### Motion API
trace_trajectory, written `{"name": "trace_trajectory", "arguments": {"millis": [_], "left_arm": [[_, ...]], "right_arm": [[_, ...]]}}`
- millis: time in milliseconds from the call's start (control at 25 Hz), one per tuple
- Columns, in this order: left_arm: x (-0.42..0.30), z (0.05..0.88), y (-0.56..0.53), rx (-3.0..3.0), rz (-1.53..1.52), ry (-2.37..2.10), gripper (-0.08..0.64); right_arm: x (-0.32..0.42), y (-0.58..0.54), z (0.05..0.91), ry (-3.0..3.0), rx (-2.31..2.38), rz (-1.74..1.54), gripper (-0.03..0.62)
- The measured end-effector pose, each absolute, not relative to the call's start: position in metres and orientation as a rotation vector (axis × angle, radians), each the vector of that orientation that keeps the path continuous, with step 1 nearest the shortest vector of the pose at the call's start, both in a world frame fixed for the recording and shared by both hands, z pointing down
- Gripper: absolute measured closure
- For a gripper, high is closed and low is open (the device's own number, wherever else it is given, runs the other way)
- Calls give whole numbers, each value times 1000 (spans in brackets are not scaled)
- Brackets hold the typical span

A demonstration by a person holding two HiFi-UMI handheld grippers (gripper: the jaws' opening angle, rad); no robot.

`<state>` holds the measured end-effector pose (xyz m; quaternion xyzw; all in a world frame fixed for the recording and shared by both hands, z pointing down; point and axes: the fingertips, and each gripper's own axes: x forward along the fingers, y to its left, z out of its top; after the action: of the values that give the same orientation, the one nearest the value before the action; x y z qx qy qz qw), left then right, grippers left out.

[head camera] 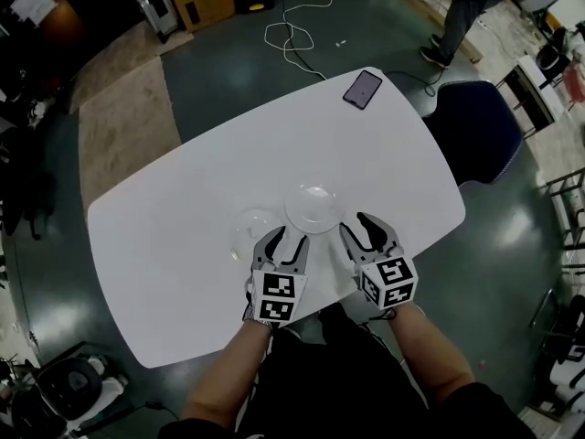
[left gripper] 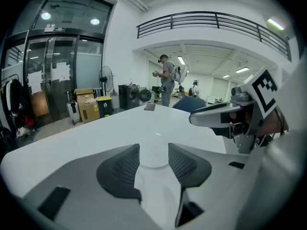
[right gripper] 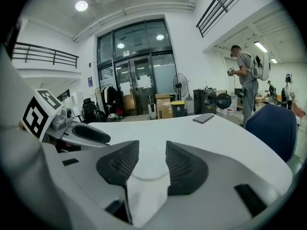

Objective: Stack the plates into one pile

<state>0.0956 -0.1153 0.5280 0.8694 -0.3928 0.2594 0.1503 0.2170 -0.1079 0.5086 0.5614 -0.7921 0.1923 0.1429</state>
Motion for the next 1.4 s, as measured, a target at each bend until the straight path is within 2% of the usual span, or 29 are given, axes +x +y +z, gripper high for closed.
{"name": "trace_trajectory", "arguments": {"millis": [480, 1400], "left_arm": [[141, 563, -119, 2424, 815, -1130, 364], [149, 612, -130, 2249, 875, -1240, 385]], "right_arm": [[248, -128, 527, -2307, 1542, 596, 411], [248, -149, 582, -2321, 1359, 767, 411]]}}
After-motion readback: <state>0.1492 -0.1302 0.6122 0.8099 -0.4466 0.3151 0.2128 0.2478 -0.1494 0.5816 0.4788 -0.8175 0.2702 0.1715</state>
